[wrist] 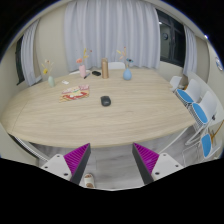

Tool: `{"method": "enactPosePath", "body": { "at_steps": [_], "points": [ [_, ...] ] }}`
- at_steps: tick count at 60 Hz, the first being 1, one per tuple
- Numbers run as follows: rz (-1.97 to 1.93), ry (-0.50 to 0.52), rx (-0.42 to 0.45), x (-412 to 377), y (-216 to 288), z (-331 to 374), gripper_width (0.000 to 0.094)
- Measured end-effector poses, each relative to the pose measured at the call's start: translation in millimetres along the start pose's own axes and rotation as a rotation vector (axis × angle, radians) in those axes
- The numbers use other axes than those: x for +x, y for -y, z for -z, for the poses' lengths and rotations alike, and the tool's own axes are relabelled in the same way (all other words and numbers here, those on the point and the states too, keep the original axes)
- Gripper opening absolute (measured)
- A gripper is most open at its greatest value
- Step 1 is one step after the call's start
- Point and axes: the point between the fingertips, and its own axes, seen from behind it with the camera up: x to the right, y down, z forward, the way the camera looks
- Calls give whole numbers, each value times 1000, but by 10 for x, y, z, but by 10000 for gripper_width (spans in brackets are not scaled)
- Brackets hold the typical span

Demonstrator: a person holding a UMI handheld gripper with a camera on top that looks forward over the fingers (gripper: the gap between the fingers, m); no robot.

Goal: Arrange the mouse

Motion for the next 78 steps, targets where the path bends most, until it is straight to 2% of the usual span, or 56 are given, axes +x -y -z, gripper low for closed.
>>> {"method": "enactPosePath", "body": {
  "at_steps": [20,29,39,78],
  "points": [
    [33,23,35,-89,186,-376,866],
    [40,49,60,-218,268,-749,864],
    [66,33,90,-206,412,-1194,864],
    [71,13,52,-347,1254,-3069,860]
  ]
}}
